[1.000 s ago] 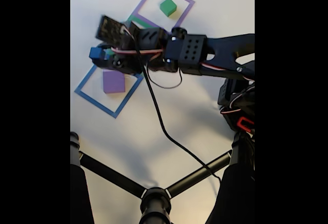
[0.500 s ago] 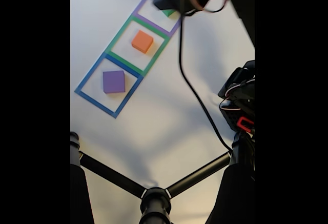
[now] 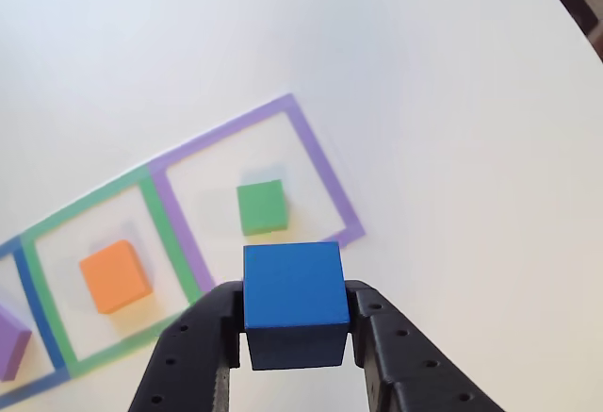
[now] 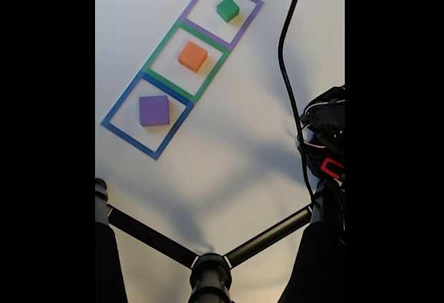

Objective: Tower of hanoi

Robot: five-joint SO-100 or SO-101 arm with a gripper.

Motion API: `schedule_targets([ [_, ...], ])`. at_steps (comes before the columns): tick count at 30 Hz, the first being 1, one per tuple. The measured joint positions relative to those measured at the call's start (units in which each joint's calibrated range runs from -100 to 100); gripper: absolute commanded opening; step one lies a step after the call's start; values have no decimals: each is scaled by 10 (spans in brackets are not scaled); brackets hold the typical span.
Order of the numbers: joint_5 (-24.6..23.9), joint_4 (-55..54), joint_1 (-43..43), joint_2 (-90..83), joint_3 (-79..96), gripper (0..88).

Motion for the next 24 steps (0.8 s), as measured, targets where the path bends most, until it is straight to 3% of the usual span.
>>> schedule_targets([
  [17,0,-609,69,-104,630,9],
  [24,0,-818,69,-104,797,8],
])
